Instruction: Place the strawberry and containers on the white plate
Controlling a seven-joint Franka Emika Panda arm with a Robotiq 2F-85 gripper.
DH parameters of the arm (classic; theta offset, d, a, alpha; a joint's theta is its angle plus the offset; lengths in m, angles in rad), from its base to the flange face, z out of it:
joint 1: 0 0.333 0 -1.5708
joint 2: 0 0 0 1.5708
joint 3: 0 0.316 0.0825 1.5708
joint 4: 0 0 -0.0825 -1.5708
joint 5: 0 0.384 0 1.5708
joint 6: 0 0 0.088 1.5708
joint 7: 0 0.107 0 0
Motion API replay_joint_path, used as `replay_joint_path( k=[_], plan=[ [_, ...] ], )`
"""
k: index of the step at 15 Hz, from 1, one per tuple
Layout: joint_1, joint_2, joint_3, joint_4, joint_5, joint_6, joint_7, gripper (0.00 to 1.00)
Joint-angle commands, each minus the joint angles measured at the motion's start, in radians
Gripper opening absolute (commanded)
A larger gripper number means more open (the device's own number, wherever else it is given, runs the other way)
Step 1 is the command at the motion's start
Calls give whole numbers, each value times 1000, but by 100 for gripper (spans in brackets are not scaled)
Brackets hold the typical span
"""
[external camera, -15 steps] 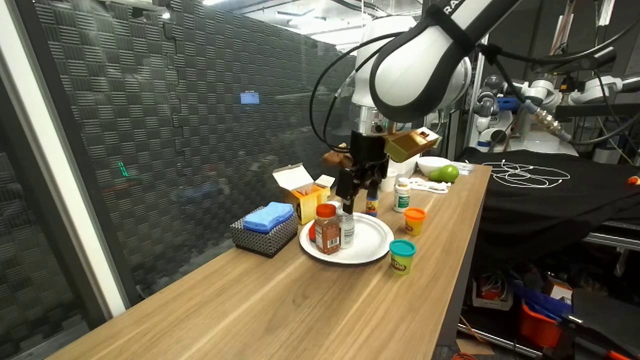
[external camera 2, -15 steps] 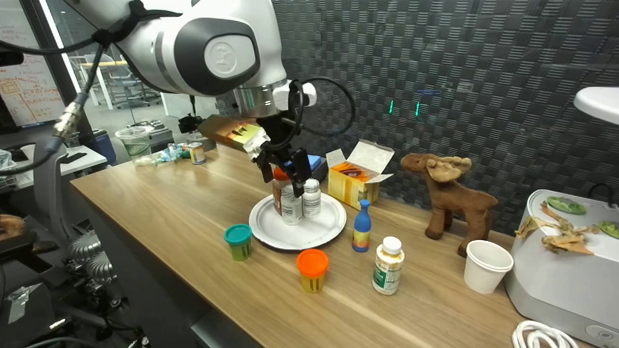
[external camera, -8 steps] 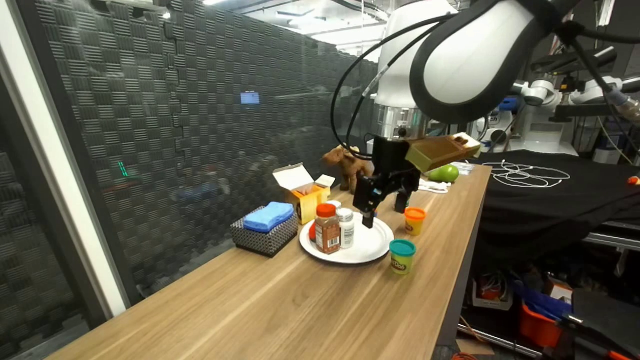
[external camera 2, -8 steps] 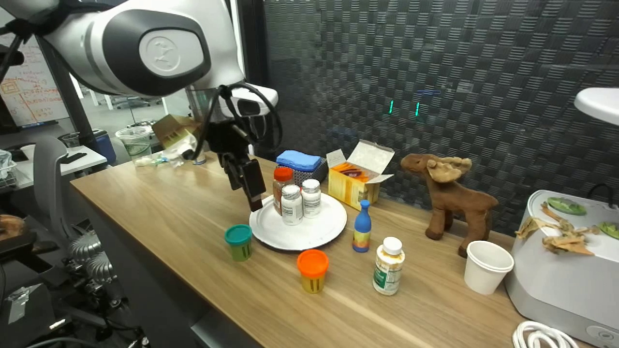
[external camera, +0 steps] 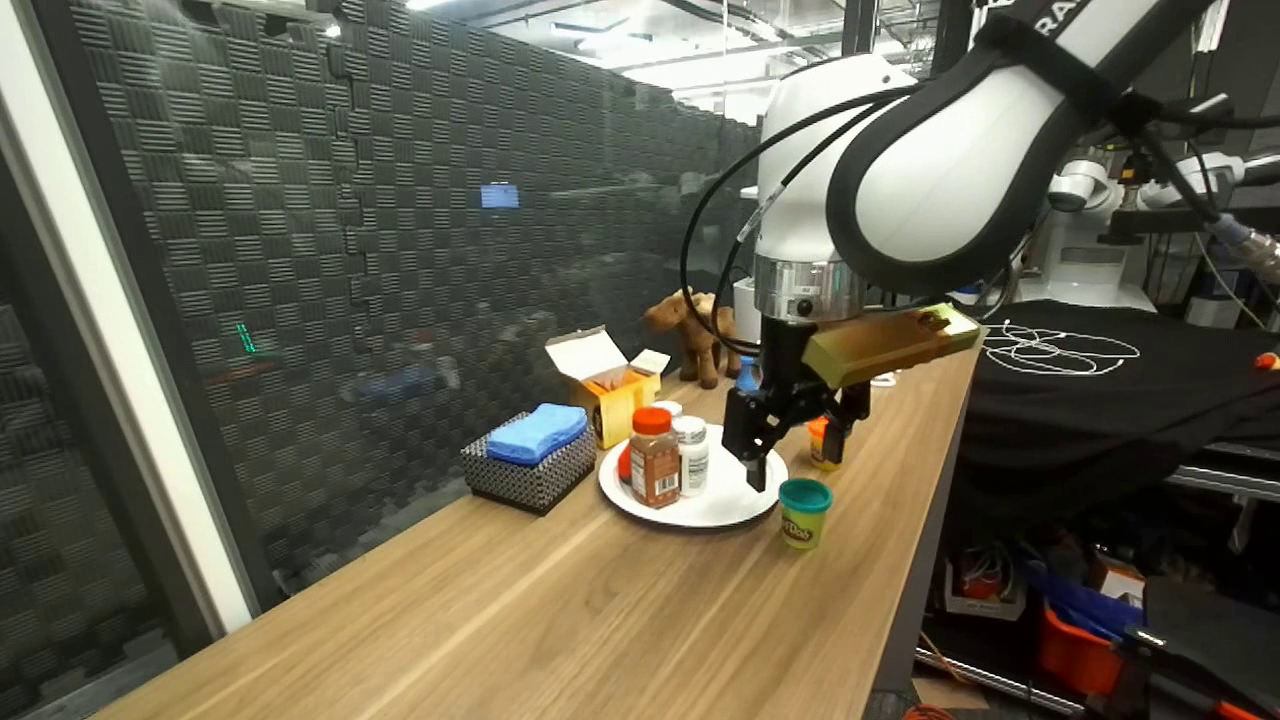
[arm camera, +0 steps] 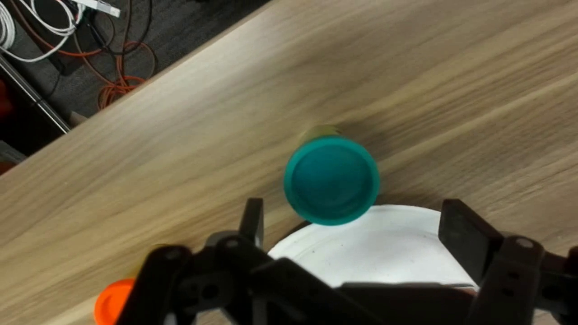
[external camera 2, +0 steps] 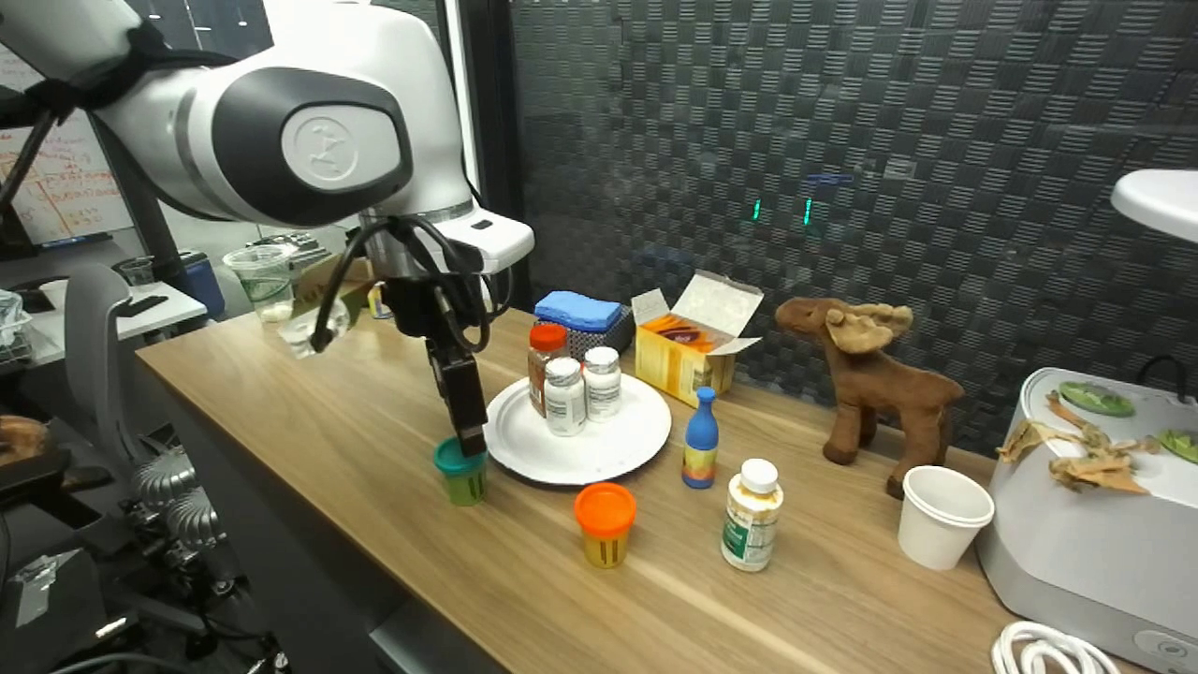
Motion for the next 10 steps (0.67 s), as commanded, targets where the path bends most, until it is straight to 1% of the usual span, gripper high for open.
replay_joint_path(
  k=[1,4,10],
  plan=[
    [0,3,-5,12,5,-42,27,100],
    [-2,8,-7,10,17,-66,26,100],
    [-8,52,-6,44,60,-69,-16,100]
  ],
)
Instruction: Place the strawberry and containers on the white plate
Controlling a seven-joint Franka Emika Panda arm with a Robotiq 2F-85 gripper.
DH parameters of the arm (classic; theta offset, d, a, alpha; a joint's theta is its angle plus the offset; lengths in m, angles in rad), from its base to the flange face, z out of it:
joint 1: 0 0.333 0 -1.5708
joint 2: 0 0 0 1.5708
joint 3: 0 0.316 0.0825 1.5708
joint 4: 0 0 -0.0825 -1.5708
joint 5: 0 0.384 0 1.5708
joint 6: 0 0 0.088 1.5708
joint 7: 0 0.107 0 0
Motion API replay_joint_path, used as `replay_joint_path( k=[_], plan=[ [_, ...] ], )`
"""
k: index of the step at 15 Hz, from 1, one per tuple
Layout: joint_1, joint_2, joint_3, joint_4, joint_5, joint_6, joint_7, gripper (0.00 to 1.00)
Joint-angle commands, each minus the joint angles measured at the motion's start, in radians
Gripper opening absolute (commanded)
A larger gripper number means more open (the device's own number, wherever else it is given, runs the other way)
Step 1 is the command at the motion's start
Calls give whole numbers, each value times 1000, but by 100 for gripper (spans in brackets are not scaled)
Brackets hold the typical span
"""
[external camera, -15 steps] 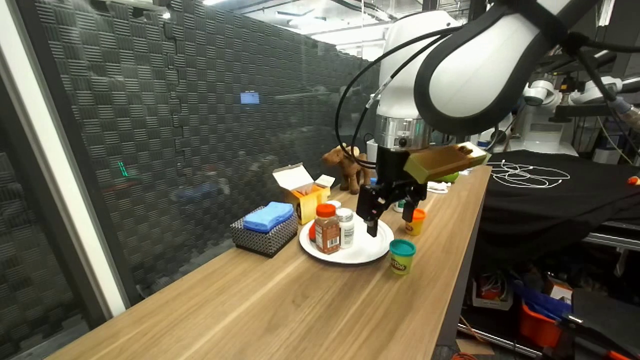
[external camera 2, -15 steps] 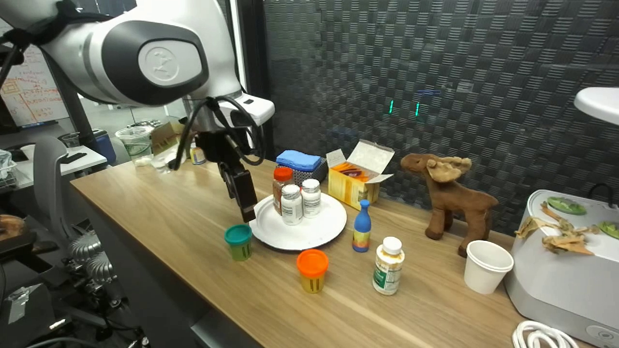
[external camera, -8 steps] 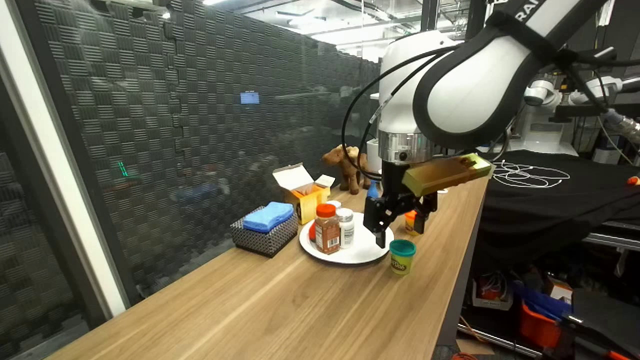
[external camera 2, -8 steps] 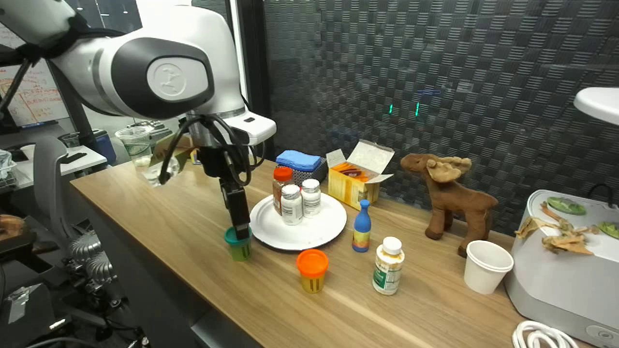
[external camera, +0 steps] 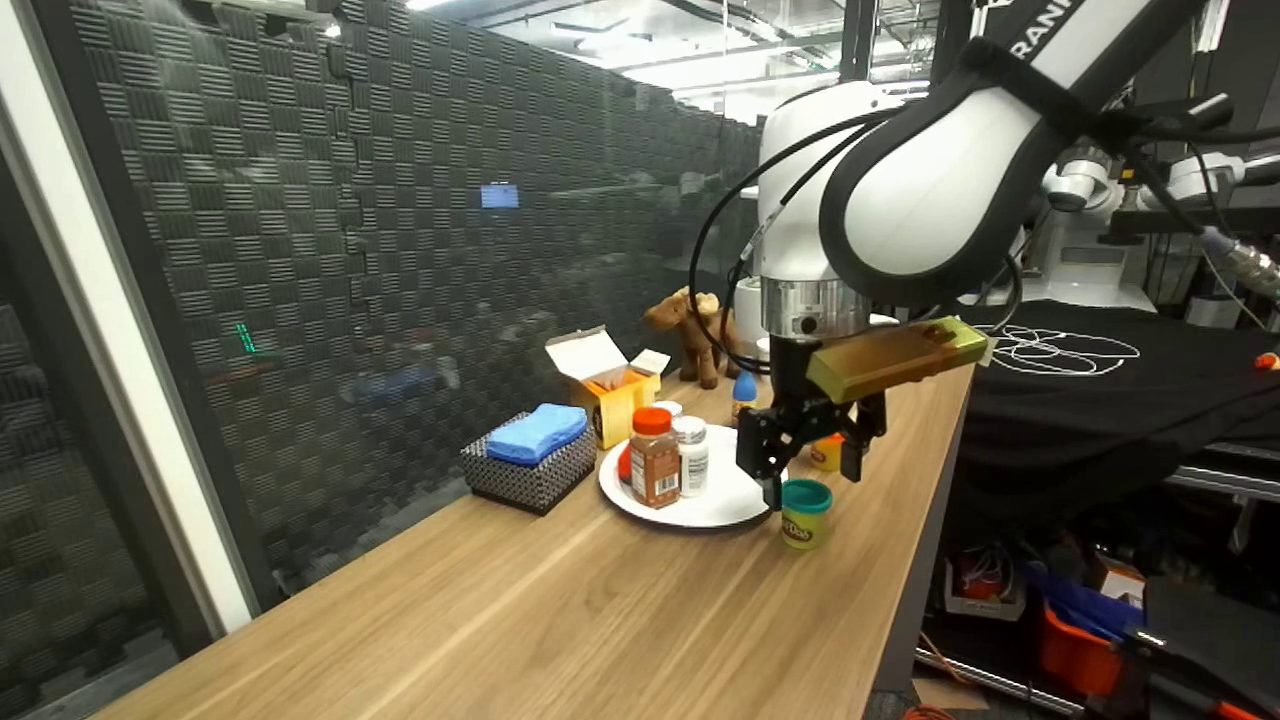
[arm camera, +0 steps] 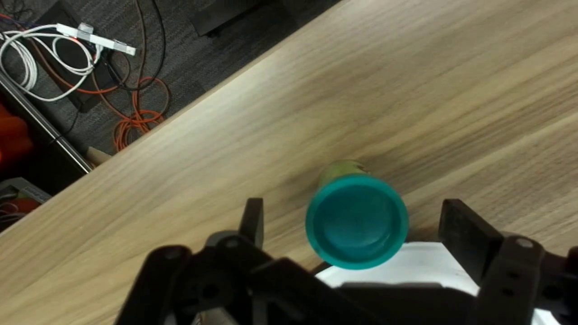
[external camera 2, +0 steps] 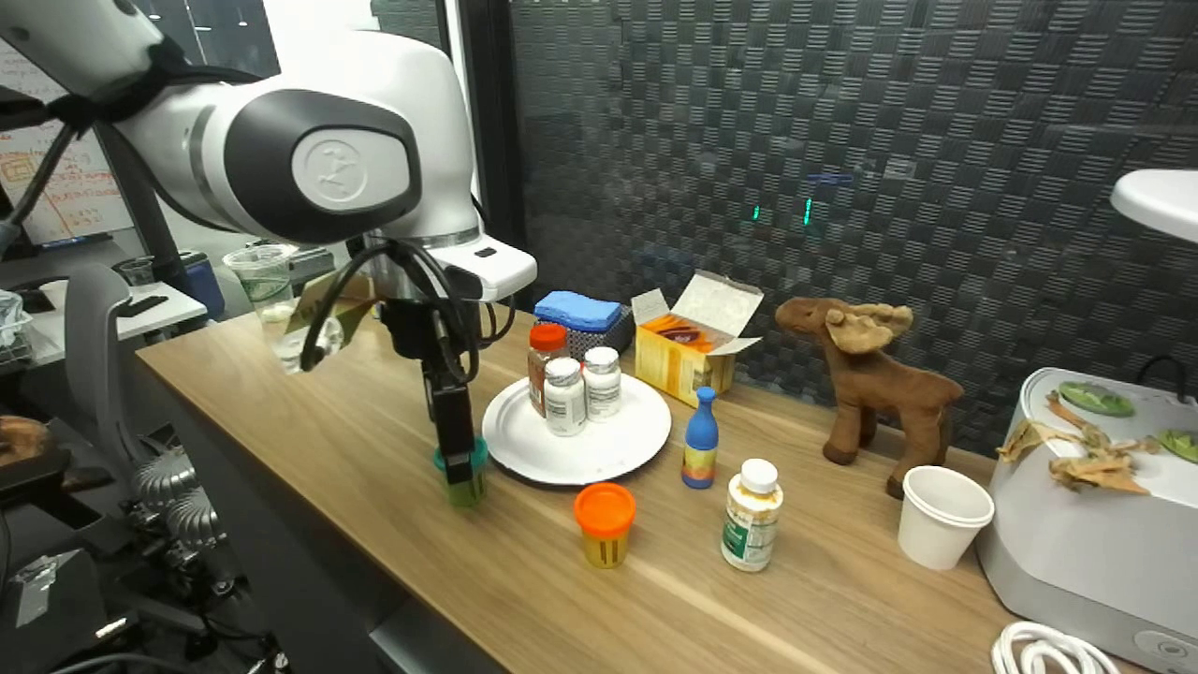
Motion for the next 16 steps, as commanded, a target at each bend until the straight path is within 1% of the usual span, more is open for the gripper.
replay_joint_path(
  k=[1,3,4,5,7,8,10,11,13,16],
  plan=[
    [-1,29,-1,44,34,-19,-30,100],
    [0,42,-1,52,43,-16,-36,100],
    [0,49,-1,55,49,-15,-38,76],
    [2,55,-4,60,44,-13,-35,72],
    [6,65,-7,65,36,-8,-25,58],
    [8,68,-9,68,29,-9,-21,49],
    [12,63,-10,64,22,-8,-15,33],
    [15,53,-11,58,17,-9,-9,28],
    [24,25,-9,42,2,-12,2,28],
    [44,-26,-2,39,-55,-21,-4,28]
  ],
)
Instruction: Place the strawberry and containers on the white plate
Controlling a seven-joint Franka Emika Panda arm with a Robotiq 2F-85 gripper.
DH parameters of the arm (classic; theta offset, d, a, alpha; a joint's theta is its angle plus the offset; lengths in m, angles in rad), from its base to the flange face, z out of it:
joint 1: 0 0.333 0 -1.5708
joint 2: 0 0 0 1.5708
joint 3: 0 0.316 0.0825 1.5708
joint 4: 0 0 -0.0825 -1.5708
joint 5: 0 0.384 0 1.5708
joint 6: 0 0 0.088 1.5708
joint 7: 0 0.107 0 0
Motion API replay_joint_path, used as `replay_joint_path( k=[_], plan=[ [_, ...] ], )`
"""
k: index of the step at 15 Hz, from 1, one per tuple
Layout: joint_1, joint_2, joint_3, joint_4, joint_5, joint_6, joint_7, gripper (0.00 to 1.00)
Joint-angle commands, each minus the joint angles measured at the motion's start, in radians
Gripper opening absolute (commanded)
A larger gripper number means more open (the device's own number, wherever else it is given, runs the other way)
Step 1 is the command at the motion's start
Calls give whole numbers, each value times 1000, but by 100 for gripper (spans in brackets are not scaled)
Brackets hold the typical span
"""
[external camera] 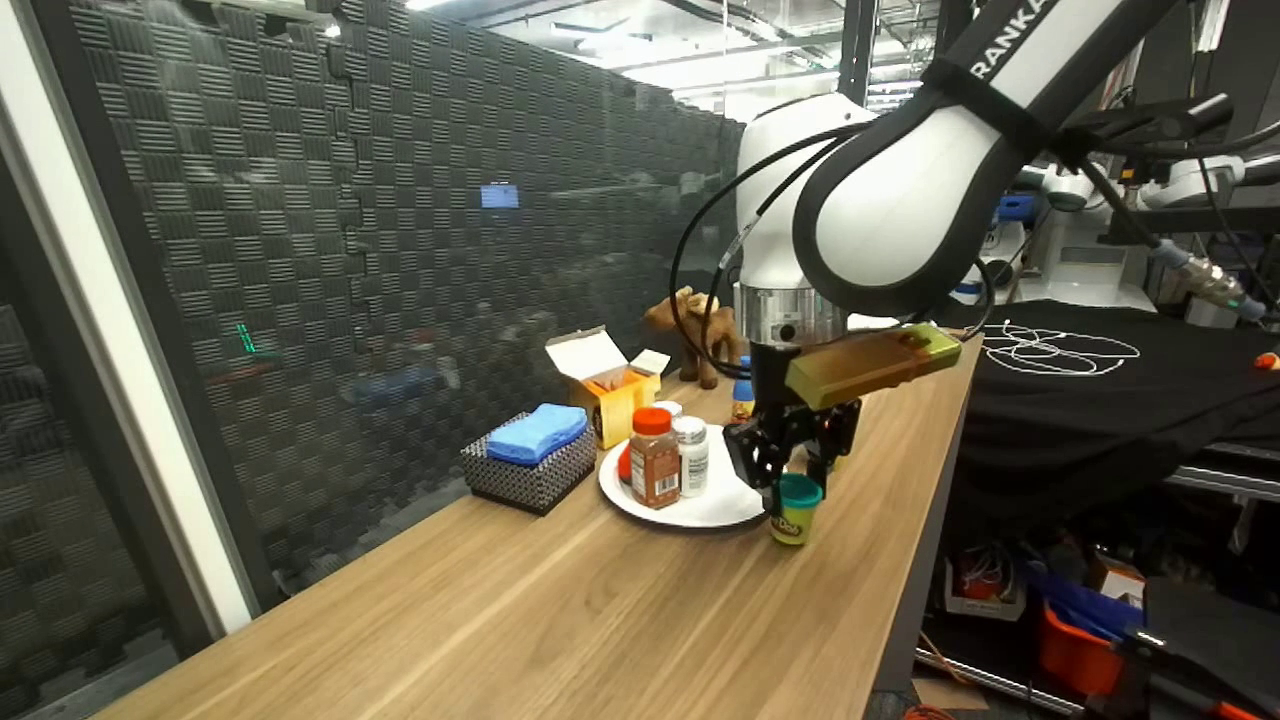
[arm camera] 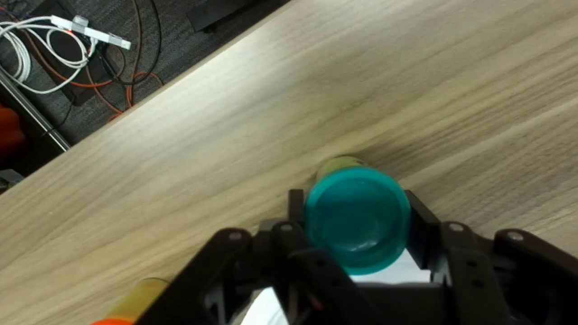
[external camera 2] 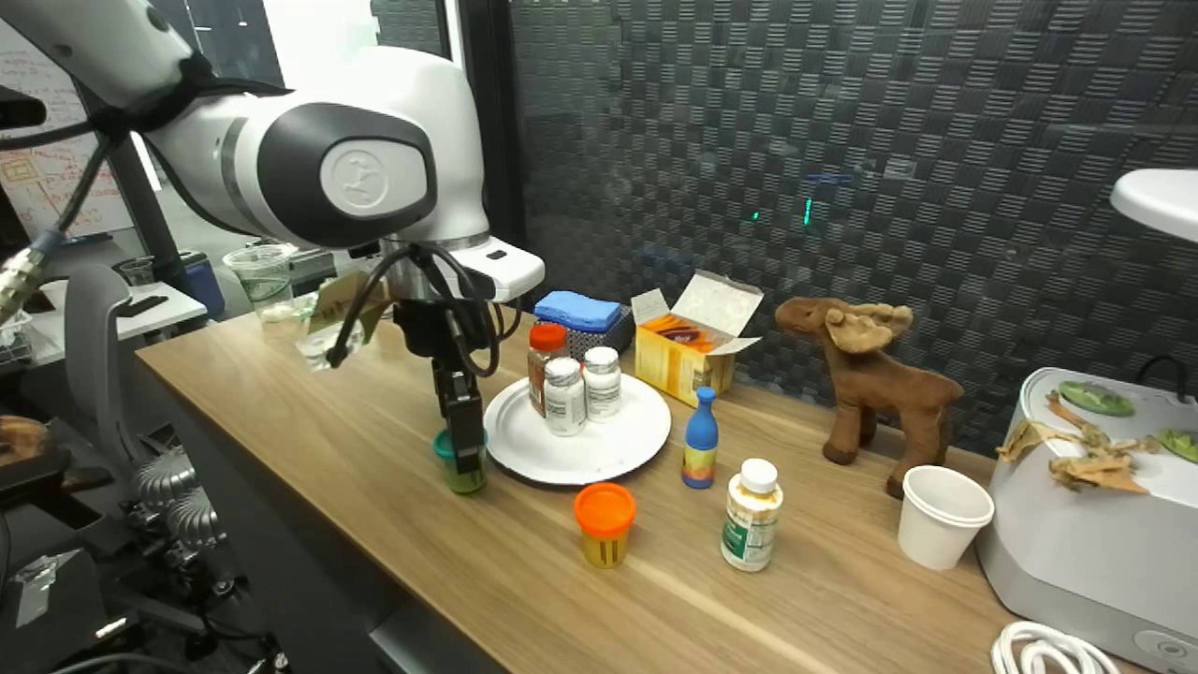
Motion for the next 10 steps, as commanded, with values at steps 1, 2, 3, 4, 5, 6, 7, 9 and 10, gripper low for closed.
replay_joint_path(
  k=[1,2,3,4,5,6,7,9,10],
  plan=[
    [33,-80,0,4,-88,-28,-3,28],
    [37,-82,3,17,-122,-31,-10,28],
    [37,-75,7,36,-148,-31,-27,28],
    [35,-67,9,54,-170,-25,-40,28],
    [33,-53,12,74,-179,-16,-61,28],
    [29,-36,11,94,-186,-4,-81,28],
    [26,-22,13,110,-175,2,-110,28],
    [22,12,14,143,-152,16,-168,28],
    [20,30,14,157,-145,20,-196,28]
  ],
)
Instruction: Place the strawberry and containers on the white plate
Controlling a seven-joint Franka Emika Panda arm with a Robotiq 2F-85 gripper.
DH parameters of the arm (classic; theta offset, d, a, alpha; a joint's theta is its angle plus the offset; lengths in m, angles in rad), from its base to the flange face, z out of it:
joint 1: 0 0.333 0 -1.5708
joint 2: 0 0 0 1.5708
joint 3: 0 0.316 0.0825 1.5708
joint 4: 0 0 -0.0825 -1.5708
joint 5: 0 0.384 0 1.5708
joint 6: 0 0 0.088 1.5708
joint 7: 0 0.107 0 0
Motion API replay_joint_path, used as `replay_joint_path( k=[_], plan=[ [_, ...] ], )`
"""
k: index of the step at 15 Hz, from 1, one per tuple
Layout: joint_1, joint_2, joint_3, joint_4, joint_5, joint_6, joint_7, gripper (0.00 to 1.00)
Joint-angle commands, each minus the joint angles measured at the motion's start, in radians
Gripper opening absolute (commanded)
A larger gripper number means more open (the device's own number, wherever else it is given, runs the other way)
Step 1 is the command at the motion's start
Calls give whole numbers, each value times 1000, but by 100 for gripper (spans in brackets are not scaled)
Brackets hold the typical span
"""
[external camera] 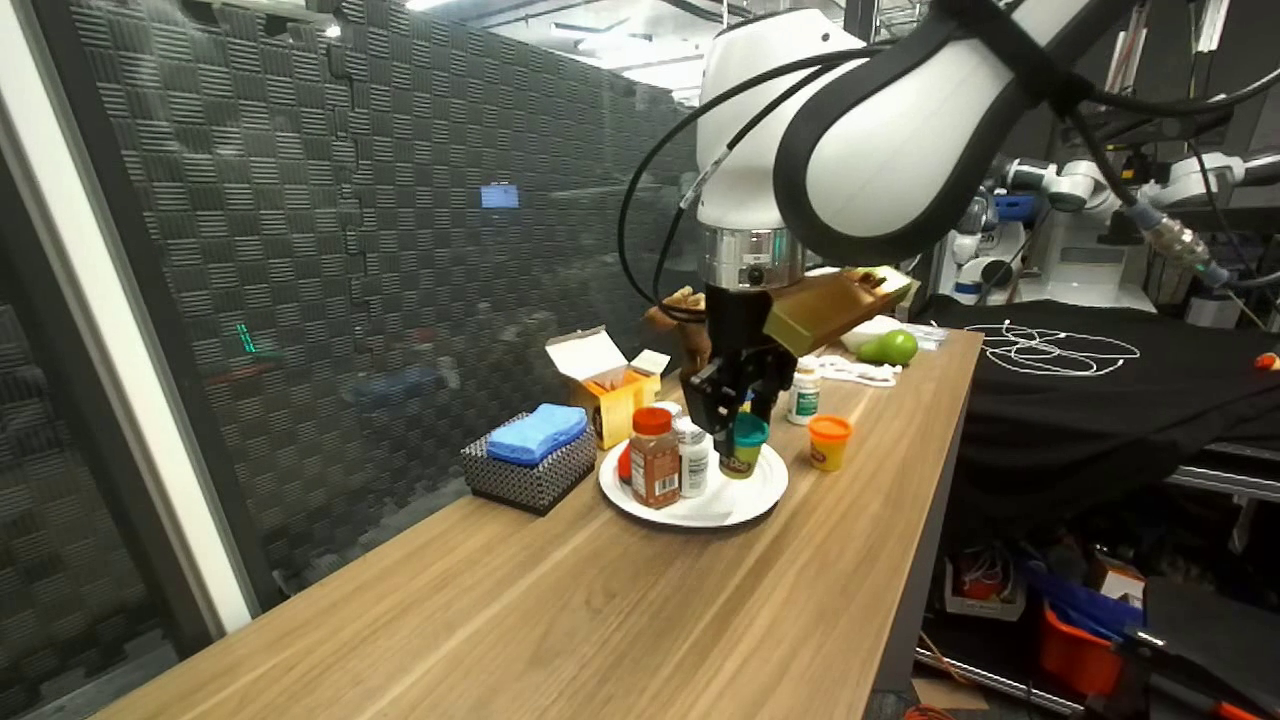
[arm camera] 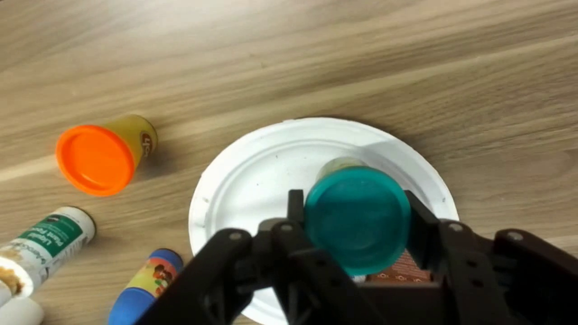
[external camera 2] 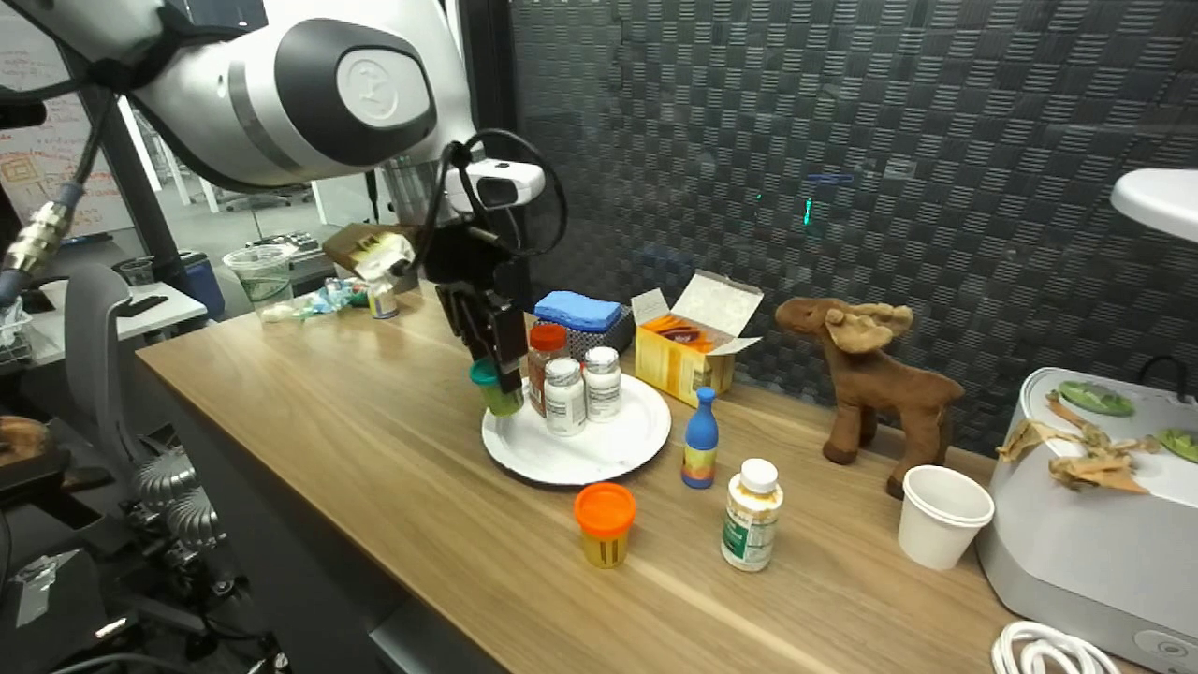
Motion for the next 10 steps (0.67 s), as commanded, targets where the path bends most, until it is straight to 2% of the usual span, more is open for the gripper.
replay_joint_path(
  k=[1,6,10],
  plan=[
    [-14,71,6,73,31,20,-111,28],
    [-23,113,19,81,113,41,-256,28],
    [-16,142,15,79,105,50,-306,28]
  ],
)
